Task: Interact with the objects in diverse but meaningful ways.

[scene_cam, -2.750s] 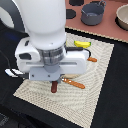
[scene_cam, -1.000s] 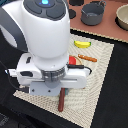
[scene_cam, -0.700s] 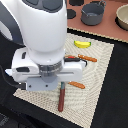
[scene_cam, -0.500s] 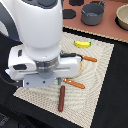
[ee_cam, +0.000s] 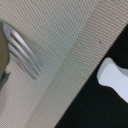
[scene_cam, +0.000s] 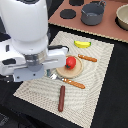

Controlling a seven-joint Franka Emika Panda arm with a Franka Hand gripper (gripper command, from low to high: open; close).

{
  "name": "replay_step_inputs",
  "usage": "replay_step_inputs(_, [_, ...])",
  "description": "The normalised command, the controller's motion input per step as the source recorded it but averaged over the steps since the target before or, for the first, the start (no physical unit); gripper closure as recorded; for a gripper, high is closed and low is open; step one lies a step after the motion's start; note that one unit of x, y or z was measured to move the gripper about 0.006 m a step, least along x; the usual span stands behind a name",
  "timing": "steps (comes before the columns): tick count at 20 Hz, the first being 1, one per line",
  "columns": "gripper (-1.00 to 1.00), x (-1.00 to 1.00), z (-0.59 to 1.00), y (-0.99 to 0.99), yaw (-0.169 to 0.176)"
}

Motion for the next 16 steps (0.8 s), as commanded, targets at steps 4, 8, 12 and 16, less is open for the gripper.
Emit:
replay_step_inputs(4, [-1.00, -1.00, 0.00, 0.11, 0.069])
replay_step_inputs(8, [-1.00, -0.99, -0.04, 0.08, 0.081])
replay_step_inputs(12, [-1.00, -0.95, -0.10, 0.10, 0.094])
replay_step_inputs(16, [-1.00, -0.71, -0.02, 0.19, 0.173])
